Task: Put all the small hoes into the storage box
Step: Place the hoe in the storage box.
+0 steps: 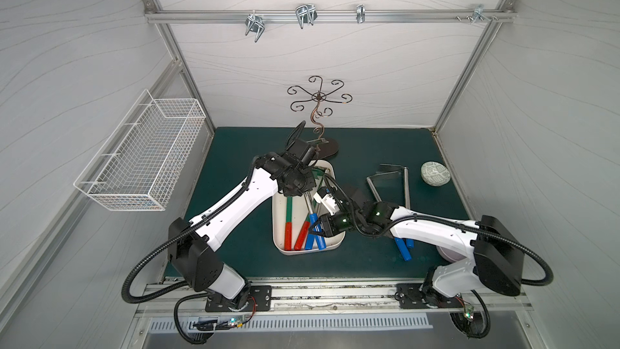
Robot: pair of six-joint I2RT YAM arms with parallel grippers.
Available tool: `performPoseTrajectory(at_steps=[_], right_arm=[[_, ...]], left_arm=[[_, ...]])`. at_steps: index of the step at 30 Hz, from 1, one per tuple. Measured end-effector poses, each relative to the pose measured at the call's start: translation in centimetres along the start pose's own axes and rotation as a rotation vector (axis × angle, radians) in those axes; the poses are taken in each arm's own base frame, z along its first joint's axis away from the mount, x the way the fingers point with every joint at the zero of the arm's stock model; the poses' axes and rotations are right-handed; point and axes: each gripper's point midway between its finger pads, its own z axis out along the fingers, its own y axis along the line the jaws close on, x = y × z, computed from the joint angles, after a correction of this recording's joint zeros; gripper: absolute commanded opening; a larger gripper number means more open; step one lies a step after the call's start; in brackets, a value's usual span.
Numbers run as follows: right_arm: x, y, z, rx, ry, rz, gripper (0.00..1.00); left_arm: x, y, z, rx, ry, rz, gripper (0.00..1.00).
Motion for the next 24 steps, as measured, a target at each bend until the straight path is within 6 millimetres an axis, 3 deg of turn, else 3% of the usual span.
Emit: performPoseTrajectory(at_steps=[6, 8, 16, 24], right_arm=[[0.3, 0.0, -0.1, -0.004, 0.014, 0.006, 0.00], [0.5, 0.2, -0.5, -0.024, 0.020, 0.002, 0.00], [0.6, 1.8, -1.9, -0.121, 0.035, -0.009, 0.00], [0.5, 1.8, -2.2, -0.170, 0.034, 0.013, 0.00]], left_arm=[[0.2, 0.3, 0.3, 0.066, -0.055, -0.014, 0.31], [0.1, 0.7, 0.4, 0.100, -0.087, -0.020, 0.35], [-1.3, 1.1, 0.5, 0.216, -0.181, -0.046, 0.38], [-2.3, 0.3, -0.3, 0.279, -0.232, -0.018, 0.29]])
